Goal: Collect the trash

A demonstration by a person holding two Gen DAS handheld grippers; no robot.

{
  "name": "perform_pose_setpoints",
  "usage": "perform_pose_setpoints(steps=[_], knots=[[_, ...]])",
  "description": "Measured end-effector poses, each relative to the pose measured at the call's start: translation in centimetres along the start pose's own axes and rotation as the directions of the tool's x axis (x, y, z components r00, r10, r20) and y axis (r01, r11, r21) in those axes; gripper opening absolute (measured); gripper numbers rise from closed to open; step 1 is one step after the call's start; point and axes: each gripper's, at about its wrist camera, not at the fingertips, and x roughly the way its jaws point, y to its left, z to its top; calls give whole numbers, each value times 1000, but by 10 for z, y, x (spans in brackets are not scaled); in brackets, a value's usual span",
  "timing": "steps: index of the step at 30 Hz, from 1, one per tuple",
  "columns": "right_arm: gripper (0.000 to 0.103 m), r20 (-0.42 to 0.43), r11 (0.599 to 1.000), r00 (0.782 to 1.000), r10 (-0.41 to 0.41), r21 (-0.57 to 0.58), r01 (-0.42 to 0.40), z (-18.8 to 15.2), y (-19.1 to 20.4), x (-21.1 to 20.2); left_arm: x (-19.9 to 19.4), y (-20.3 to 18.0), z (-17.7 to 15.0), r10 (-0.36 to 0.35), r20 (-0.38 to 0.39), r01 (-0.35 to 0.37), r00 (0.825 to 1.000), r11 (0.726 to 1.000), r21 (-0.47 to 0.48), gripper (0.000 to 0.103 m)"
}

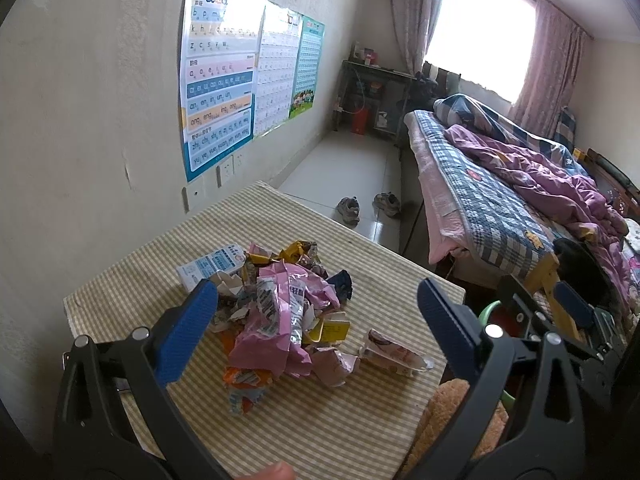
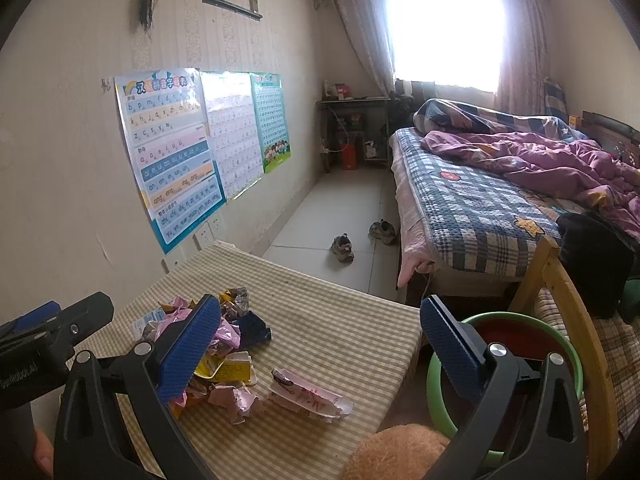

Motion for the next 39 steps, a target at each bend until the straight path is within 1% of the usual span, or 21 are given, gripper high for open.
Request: perform_pose_setpoints(steps=[14, 20, 23, 25, 27, 29, 33, 34, 36, 38, 39], knots=[[96, -14, 1000, 1000, -6, 1, 6, -1, -1, 2, 0, 0, 1, 1, -2, -1, 1000, 1000, 0, 98], [96, -33, 1000, 999, -9, -1, 9, -3, 0, 6, 2, 1, -2, 0, -9, 0, 1000, 1000, -6, 98], [96, -44, 1000, 999, -12, -1, 12, -4, -1, 9, 6, 7, -4, -20, -37, 18, 999, 999, -38, 98], [96, -60, 1000, 998, -14, -4, 14, -6, -2, 13, 11, 13, -7, -6, -55, 4, 998, 999, -48, 98], [96, -72, 1000, 997, -20, -2, 19, -9, -5, 17, 16, 19, -13, 21, -73, -24, 997, 999, -33, 98], [96, -85, 1000, 996, -25, 3, 25, -11, -9, 21, 22, 28, -20, 31, -94, -33, 995, 999, -20, 98], [96, -119, 999, 992, -31, 20, 34, -17, -15, 31, 37, 53, -41, 45, -174, -55, 984, 997, -52, 98], [96, -128, 999, 991, -30, 25, 34, -19, -16, 33, 43, 59, -47, 38, -202, -53, 979, 996, -72, 97], [96, -148, 999, 989, -26, 30, 31, -23, -17, 38, 54, 66, -53, 17, -243, -44, 970, 993, -109, 92], [96, -166, 999, 986, -20, 28, 25, -26, -17, 42, 63, 67, -51, 1, -256, -33, 967, 993, -117, 89], [96, -172, 999, 985, -18, 25, 22, -28, -17, 43, 69, 63, -48, -6, -254, -21, 967, 994, -103, 88]])
